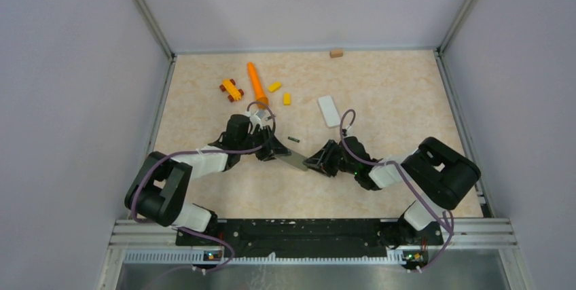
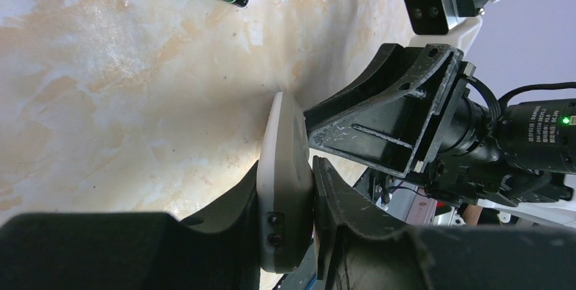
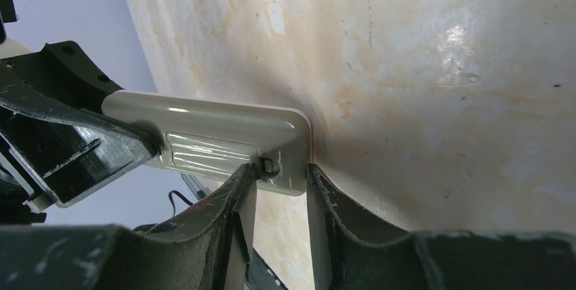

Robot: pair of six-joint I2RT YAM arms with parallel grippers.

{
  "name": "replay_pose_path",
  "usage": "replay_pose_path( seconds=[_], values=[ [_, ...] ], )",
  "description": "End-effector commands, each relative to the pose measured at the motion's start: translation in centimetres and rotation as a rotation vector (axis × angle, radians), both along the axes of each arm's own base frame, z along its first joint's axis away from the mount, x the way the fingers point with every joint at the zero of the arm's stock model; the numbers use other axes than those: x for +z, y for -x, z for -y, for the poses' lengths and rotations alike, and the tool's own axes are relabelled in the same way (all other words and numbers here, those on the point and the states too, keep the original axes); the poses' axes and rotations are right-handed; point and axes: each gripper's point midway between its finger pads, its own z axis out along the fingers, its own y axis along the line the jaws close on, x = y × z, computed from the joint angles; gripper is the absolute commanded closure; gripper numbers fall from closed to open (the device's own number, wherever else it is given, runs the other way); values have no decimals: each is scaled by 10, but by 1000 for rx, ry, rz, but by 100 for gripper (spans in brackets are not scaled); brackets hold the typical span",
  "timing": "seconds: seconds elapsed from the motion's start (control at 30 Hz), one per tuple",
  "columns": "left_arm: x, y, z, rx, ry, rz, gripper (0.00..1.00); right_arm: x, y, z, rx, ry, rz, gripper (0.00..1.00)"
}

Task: Load the batteries into the remote control
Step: Remove the battery cover from the remote control.

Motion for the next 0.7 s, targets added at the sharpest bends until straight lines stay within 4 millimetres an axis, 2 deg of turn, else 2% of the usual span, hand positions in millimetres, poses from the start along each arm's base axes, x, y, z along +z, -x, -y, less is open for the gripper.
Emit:
replay_pose_path(
  seconds=[0.0,0.13,0.23,0.33,0.67],
  values=[
    [-23,15,-7,-2,-68,-61,100,27,-7,-9,38,26,85,65],
    [-22,13,-7,5,-76,-54,100,44,-11,-3,13,36,142,61],
    [-23,12,-6,6,-75,-59,100,55,-12,-6,23,-2,176,68],
    [-23,11,-6,6,-73,-61,100,50,-12,-8,33,9,156,72],
    [-24,11,-6,9,-75,-62,100,35,-13,-11,42,30,128,71]
  ],
)
